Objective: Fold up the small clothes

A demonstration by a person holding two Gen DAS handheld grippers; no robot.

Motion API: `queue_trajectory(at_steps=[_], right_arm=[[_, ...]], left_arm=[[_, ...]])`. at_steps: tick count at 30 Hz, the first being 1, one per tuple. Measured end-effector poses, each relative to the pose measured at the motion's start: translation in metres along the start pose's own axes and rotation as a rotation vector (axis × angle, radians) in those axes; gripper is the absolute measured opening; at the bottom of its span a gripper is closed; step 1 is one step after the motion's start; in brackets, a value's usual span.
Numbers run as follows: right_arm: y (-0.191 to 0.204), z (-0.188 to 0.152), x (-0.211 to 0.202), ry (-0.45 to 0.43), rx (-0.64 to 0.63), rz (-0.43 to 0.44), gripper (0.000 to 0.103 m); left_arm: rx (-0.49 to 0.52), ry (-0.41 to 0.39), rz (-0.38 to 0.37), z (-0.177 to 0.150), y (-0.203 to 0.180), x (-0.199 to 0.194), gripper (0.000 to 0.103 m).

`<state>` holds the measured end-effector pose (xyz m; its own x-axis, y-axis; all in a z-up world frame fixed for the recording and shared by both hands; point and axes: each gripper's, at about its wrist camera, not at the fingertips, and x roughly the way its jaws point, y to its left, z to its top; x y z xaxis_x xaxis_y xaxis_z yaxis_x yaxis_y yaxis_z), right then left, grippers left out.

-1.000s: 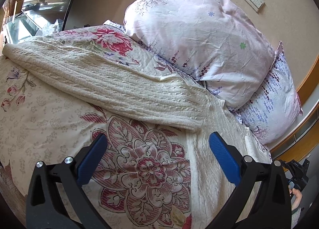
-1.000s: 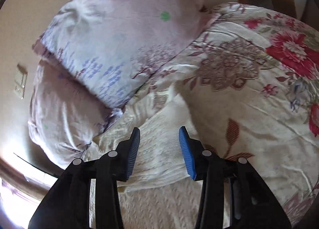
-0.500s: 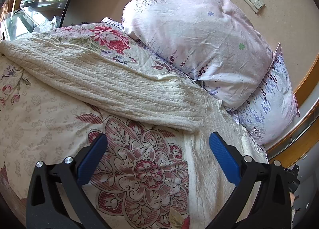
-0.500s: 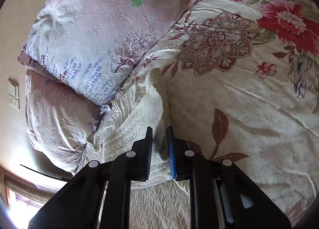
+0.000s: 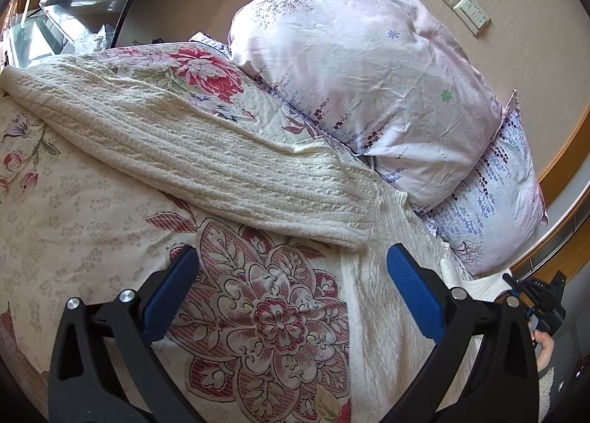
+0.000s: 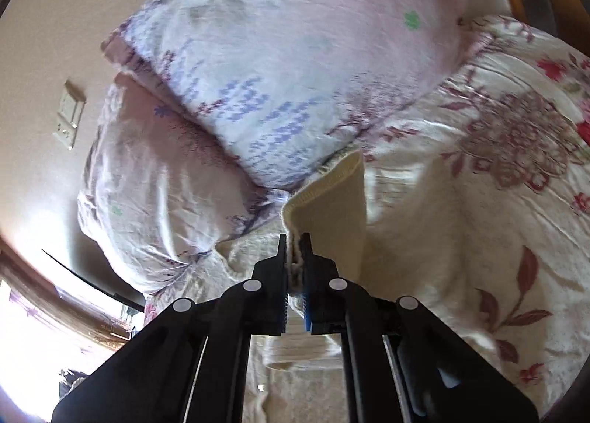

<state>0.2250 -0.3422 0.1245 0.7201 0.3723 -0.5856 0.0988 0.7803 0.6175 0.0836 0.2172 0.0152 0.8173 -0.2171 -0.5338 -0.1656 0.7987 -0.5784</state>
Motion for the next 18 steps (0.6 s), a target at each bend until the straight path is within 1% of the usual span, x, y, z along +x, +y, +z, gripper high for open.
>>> queue_trajectory(at_steps=[2,5,8,10,12,14,16,18], right_arm=[[0.041,-0.006,0.014,0.004,-0.082,0.061,0.006],[0.097,-0.027,0.039,0.024,-0.188,0.145,0.006],[0.138,-0.059,0.072,0.091,-0.252,0.202,0.006],[0.156,-0.084,0.096,0.133,-0.282,0.204,0.006],[0.166,-0.106,0.119,0.183,-0.312,0.180,0.006],[0.169,-0.127,0.139,0.231,-0.326,0.150,0.006],[0.168,-0.139,0.155,0.268,-0.325,0.117,0.006],[0.166,-0.145,0.164,0.284,-0.323,0.093,0.006]], left_arm=[[-0.001,0.001,-0.001,-0.001,0.000,-0.002,0.101],[-0.007,-0.006,0.001,-0.002,0.000,-0.007,0.101],[-0.019,-0.016,0.003,-0.003,0.002,-0.013,0.101],[-0.019,-0.019,0.008,-0.003,0.004,-0.018,0.101],[-0.013,-0.021,0.015,-0.003,0.004,-0.021,0.101],[-0.005,-0.024,0.025,-0.004,0.006,-0.024,0.101],[-0.001,-0.026,0.028,-0.004,0.007,-0.026,0.101],[-0.001,-0.028,0.032,-0.005,0.008,-0.027,0.101]])
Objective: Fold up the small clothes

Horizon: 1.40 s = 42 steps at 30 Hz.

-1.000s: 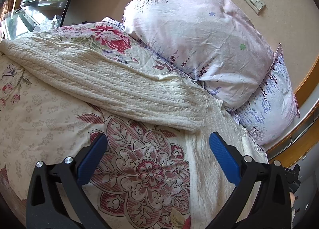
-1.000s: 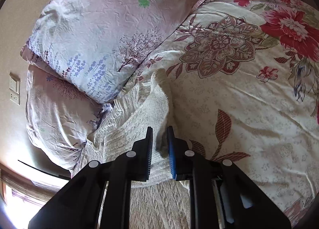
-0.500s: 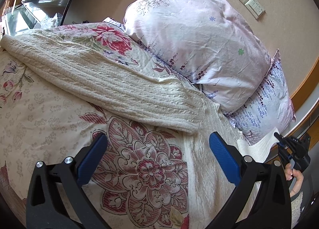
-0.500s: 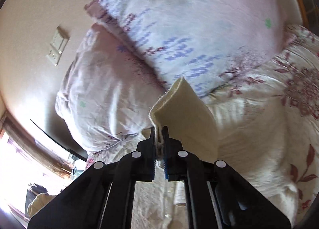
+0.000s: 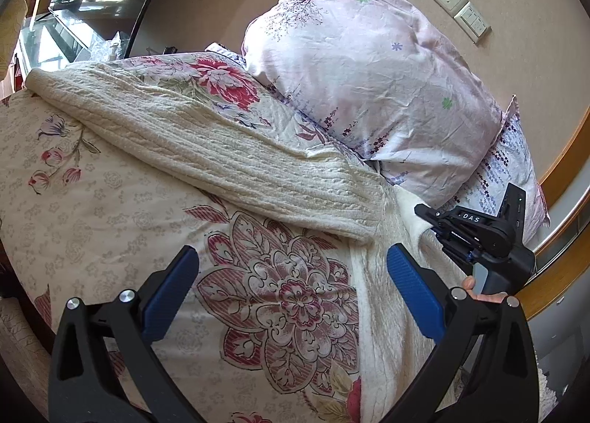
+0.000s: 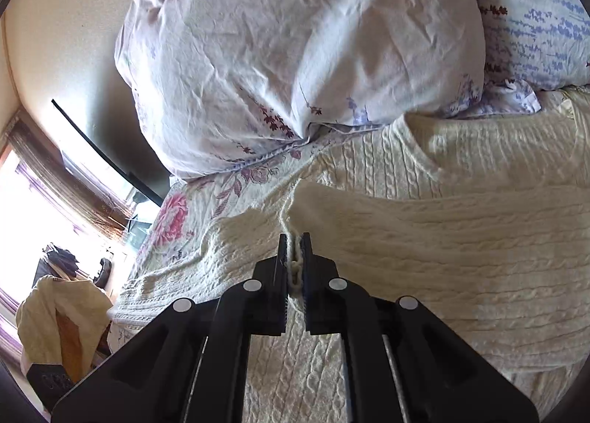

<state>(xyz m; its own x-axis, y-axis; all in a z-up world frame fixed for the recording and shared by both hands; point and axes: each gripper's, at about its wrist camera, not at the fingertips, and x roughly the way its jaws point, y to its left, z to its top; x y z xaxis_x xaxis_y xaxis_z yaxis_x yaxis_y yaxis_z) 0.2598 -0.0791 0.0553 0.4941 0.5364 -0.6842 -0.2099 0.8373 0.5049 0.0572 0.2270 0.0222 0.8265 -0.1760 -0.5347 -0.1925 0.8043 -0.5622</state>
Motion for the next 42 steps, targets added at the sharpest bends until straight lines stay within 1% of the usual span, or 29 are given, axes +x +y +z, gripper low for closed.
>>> queue_trajectory(at_steps=[3,5,6,7,8,9,10,11,13,14,16,18,19,20,21,22,23,25,28,29,30,32,36,38,39,40,42], right_arm=[[0.001,-0.004,0.009,0.042,-0.003,-0.017,0.006],[0.004,-0.010,0.015,0.103,-0.015,-0.012,0.008],[0.005,-0.014,0.018,0.152,-0.019,0.000,0.015],[0.006,-0.017,0.020,0.204,-0.016,0.028,0.032],[0.005,-0.020,0.019,0.236,-0.011,0.066,0.038],[0.005,-0.021,0.011,0.226,-0.009,0.105,0.042],[0.004,-0.019,-0.001,0.184,-0.015,0.119,0.042],[0.002,-0.014,-0.013,0.131,-0.026,0.114,0.041],[-0.008,-0.003,-0.034,0.029,-0.038,0.044,0.041],[-0.014,0.002,-0.041,-0.001,-0.039,0.004,0.041],[-0.022,0.007,-0.044,-0.025,-0.064,-0.097,0.041],[-0.026,0.004,-0.038,-0.014,-0.128,-0.226,0.041],[-0.029,0.001,-0.028,0.030,-0.175,-0.295,0.041],[-0.031,-0.005,-0.014,0.101,-0.224,-0.359,0.042],[-0.026,-0.011,-0.014,0.076,-0.289,-0.386,0.042],[-0.020,-0.015,-0.015,0.071,-0.333,-0.405,0.041],[-0.018,-0.016,-0.018,0.078,-0.338,-0.391,0.041],[-0.021,-0.012,-0.034,0.037,-0.298,-0.344,0.041],[-0.041,0.001,-0.068,-0.058,-0.198,-0.338,0.042],[-0.051,0.006,-0.080,-0.086,-0.145,-0.342,0.045],[-0.068,0.011,-0.094,-0.113,-0.083,-0.353,0.051],[-0.102,0.019,-0.122,-0.154,0.048,-0.379,0.058],[-0.185,0.019,-0.159,-0.163,0.309,-0.432,0.058],[-0.220,0.016,-0.168,-0.132,0.411,-0.467,0.058],[-0.234,0.011,-0.168,-0.114,0.447,-0.477,0.058],[-0.240,0.006,-0.172,-0.140,0.449,-0.441,0.058],[-0.241,0.005,-0.175,-0.138,0.445,-0.455,0.057]], left_arm=[[-0.002,-0.003,0.005,0.001,0.001,0.000,0.101],[-0.001,-0.006,0.012,0.002,0.001,0.002,0.101],[0.002,-0.005,0.017,0.002,0.001,0.002,0.101],[0.005,-0.003,0.020,0.002,0.000,0.003,0.101],[0.011,-0.005,0.026,0.003,0.000,0.003,0.101],[0.016,-0.012,0.032,0.003,0.000,0.003,0.101],[0.020,-0.021,0.037,0.003,0.001,0.002,0.101],[0.022,-0.027,0.041,0.004,0.002,0.001,0.101],[0.011,-0.032,0.047,0.007,0.006,0.000,0.101],[-0.002,-0.032,0.042,0.009,0.009,0.000,0.101],[-0.039,-0.033,0.030,0.013,0.014,0.001,0.101],[-0.079,-0.029,0.017,0.016,0.019,0.003,0.101],[-0.100,-0.026,0.014,0.017,0.021,0.005,0.101],[-0.117,-0.022,0.009,0.018,0.024,0.006,0.100],[-0.132,-0.018,0.006,0.018,0.026,0.007,0.100],[-0.144,-0.014,0.005,0.019,0.028,0.007,0.100],[-0.148,-0.012,0.003,0.019,0.029,0.006,0.100],[-0.151,-0.015,0.005,0.019,0.031,0.005,0.099],[-0.151,-0.013,-0.001,0.019,0.034,0.003,0.099],[-0.148,-0.010,-0.002,0.020,0.034,0.002,0.098],[-0.145,-0.007,-0.002,0.020,0.035,0.002,0.098],[-0.144,0.001,-0.008,0.021,0.035,0.003,0.097],[-0.155,0.003,-0.026,0.022,0.037,0.002,0.097],[-0.168,0.005,-0.033,0.023,0.038,0.002,0.097],[-0.174,0.007,-0.036,0.023,0.038,0.002,0.097],[-0.178,0.009,-0.039,0.024,0.038,0.002,0.097],[-0.181,0.010,-0.043,0.024,0.037,0.002,0.097]])
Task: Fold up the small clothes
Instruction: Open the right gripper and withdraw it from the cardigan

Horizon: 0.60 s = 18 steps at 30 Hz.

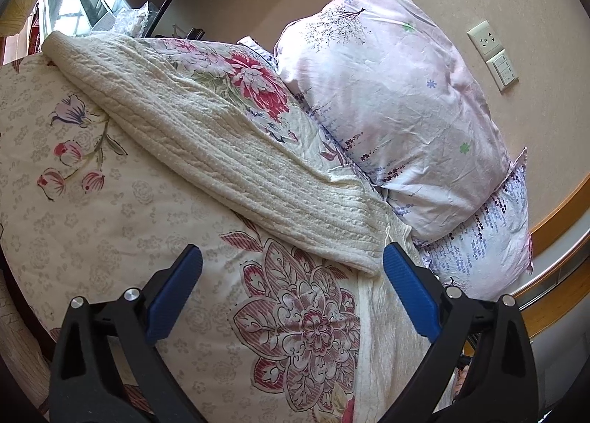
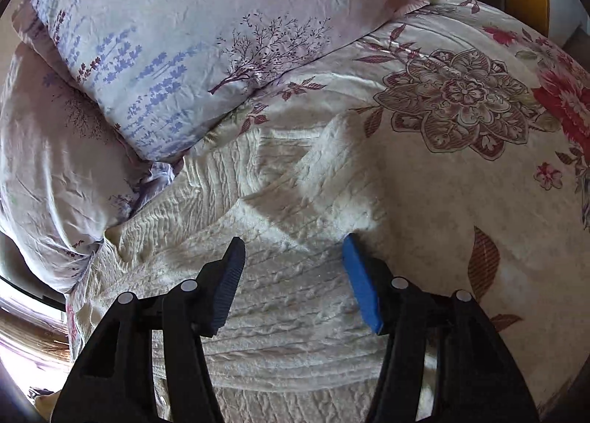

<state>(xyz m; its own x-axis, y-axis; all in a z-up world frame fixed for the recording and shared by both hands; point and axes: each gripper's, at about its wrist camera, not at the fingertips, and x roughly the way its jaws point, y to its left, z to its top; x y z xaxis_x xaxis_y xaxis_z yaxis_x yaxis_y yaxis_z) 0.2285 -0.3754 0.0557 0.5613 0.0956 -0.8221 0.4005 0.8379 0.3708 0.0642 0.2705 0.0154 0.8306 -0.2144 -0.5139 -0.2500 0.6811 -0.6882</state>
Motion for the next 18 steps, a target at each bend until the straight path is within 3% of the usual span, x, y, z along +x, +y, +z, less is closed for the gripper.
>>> queue_trajectory(at_steps=[3,8,10,13,16,18], right_arm=[[0.025,-0.009,-0.011,-0.039,-0.082,-0.036,0.060],[0.110,-0.050,-0.016,-0.059,-0.426,0.023,0.074],[0.139,-0.069,-0.010,-0.085,-0.550,-0.016,0.079],[0.165,-0.093,0.008,-0.073,-0.674,-0.091,0.080],[0.173,-0.110,0.035,-0.002,-0.741,-0.168,0.084],[0.172,-0.113,0.030,-0.032,-0.755,-0.188,0.088]], left_arm=[[-0.007,-0.003,-0.007,-0.001,-0.002,-0.002,0.097],[0.029,-0.041,0.051,-0.005,-0.013,-0.010,0.097],[0.077,-0.050,0.092,-0.006,-0.020,-0.012,0.098],[0.121,-0.041,0.124,-0.006,-0.027,-0.014,0.098],[0.079,0.002,0.102,-0.005,-0.025,-0.012,0.098],[0.040,0.027,0.088,-0.004,-0.021,-0.008,0.097]])
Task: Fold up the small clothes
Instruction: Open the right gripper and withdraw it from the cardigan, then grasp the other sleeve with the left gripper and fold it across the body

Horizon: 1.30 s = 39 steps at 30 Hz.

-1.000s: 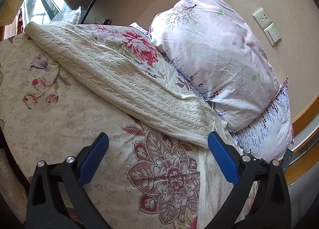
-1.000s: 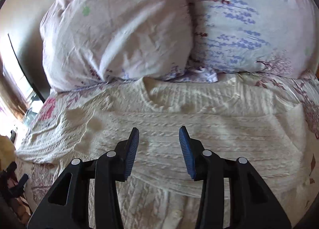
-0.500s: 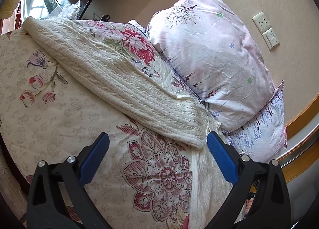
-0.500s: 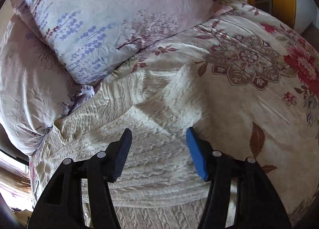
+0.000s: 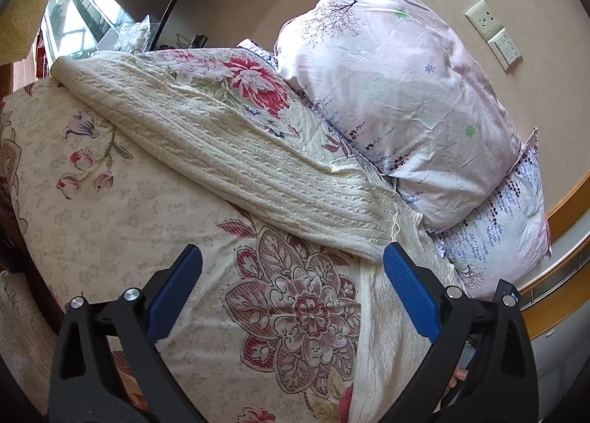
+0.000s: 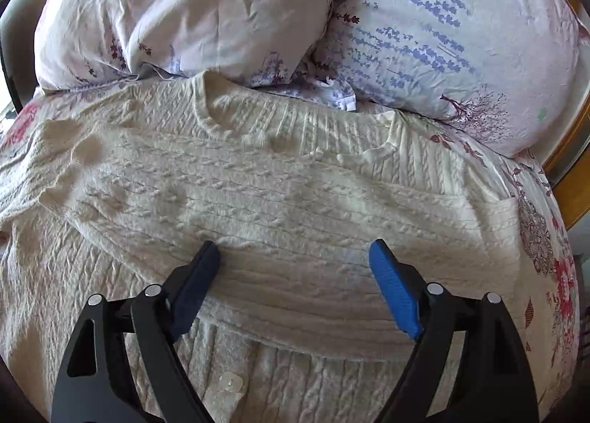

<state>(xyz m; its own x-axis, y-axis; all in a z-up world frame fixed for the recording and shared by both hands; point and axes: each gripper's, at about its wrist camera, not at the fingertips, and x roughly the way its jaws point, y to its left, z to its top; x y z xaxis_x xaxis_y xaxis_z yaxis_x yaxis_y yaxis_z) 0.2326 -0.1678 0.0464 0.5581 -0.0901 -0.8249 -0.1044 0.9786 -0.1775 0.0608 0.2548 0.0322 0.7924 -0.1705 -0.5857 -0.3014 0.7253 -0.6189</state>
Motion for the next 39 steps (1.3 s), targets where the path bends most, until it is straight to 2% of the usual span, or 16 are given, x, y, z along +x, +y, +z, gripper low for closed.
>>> queue_trajectory(at_steps=[2,4,6,8,14,18,20,22,23,25,28,33,39], right_arm=[[-0.011,-0.002,-0.007,-0.003,0.039,0.058,0.088],[-0.031,-0.006,-0.018,-0.014,0.120,0.148,0.088],[-0.050,-0.012,-0.032,-0.045,0.209,0.226,0.088],[-0.070,-0.019,-0.046,-0.083,0.279,0.290,0.090],[-0.106,-0.035,-0.082,-0.188,0.311,0.327,0.093],[-0.125,-0.048,-0.102,-0.250,0.342,0.329,0.094],[-0.135,-0.055,-0.110,-0.286,0.358,0.317,0.094],[-0.144,-0.064,-0.118,-0.326,0.384,0.325,0.095],[-0.149,-0.068,-0.121,-0.342,0.395,0.334,0.095],[-0.157,-0.074,-0.124,-0.359,0.406,0.335,0.095],[-0.164,-0.080,-0.128,-0.370,0.397,0.288,0.095],[-0.178,-0.091,-0.129,-0.372,0.417,0.263,0.095],[-0.190,-0.100,-0.127,-0.366,0.449,0.254,0.095]], left_arm=[[-0.045,0.025,-0.018,0.002,0.003,0.007,0.096],[-0.109,0.062,-0.044,0.006,0.007,0.018,0.085],[-0.200,0.098,-0.073,0.009,0.015,0.029,0.085],[-0.284,0.086,-0.079,0.013,0.022,0.035,0.083],[-0.442,0.018,-0.078,0.030,0.038,0.040,0.082],[-0.493,0.003,-0.051,0.043,0.049,0.043,0.074],[-0.504,-0.012,-0.041,0.048,0.053,0.045,0.068],[-0.508,-0.015,-0.022,0.051,0.057,0.048,0.049],[-0.514,-0.016,-0.024,0.052,0.060,0.050,0.045],[-0.543,-0.010,-0.022,0.053,0.068,0.054,0.025],[-0.521,-0.009,0.002,0.058,0.068,0.056,0.010],[-0.378,-0.077,-0.055,0.071,0.036,0.043,0.006],[-0.150,-0.108,-0.157,0.088,-0.038,0.036,0.006]])
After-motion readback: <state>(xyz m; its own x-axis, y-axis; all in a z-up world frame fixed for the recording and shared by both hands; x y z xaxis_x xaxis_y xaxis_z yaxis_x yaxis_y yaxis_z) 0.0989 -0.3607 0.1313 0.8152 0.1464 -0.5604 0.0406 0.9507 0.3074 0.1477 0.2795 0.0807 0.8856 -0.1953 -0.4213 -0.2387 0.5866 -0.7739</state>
